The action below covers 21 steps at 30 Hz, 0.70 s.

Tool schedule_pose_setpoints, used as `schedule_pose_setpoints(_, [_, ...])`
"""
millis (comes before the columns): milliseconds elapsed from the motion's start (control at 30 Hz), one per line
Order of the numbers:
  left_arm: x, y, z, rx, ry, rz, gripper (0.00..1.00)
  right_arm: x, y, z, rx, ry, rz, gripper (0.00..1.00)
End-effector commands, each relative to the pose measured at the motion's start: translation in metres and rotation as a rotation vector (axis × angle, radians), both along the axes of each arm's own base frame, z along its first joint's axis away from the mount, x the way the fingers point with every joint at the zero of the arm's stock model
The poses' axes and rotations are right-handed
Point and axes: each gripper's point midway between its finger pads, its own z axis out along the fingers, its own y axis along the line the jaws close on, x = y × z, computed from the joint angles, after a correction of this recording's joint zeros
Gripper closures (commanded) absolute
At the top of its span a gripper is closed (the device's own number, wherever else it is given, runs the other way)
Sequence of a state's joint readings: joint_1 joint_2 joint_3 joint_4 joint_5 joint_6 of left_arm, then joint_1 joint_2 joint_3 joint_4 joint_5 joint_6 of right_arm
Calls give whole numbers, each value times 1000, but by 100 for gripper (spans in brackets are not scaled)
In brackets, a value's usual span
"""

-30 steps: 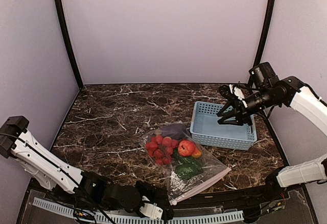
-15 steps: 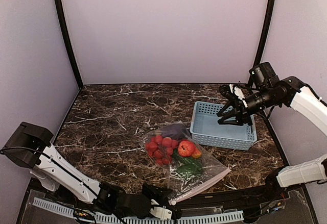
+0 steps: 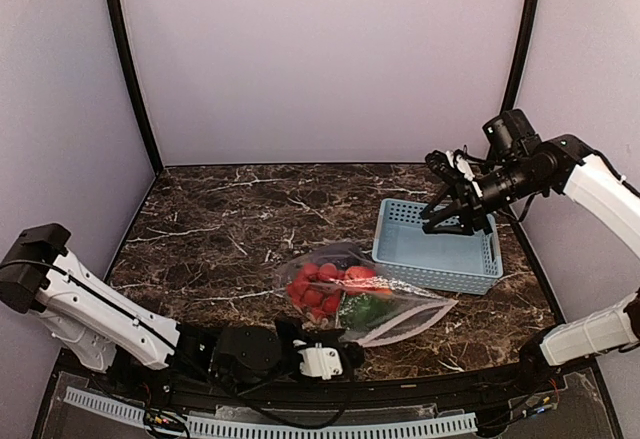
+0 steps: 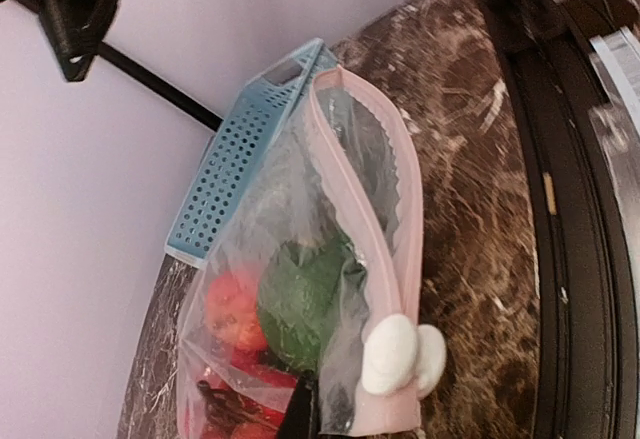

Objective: Place the food in the zip-top bag and seal the zipper
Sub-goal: Pick up the zipper food storage bag at the center of the board, then pass from the left arm to the right

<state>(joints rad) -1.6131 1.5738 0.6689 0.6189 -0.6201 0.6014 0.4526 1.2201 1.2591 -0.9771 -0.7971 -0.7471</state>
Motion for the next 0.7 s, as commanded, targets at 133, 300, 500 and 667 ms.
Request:
schedule_pose_setpoints(133, [48, -13, 83, -263, 300, 69, 99, -31, 23, 39, 67, 4, 169, 64])
schedule_pose_setpoints(300, [77, -13, 107, -392, 403, 116, 99, -58, 49, 43, 59, 6, 294, 63])
schedule_pose_setpoints(500, [95, -6, 121, -458, 450, 136, 99, -57, 67, 49, 48, -64, 307, 62])
schedule_pose_setpoints(667, [97, -2, 122, -479, 487, 131, 99, -46, 85, 46, 25, -87, 271, 60])
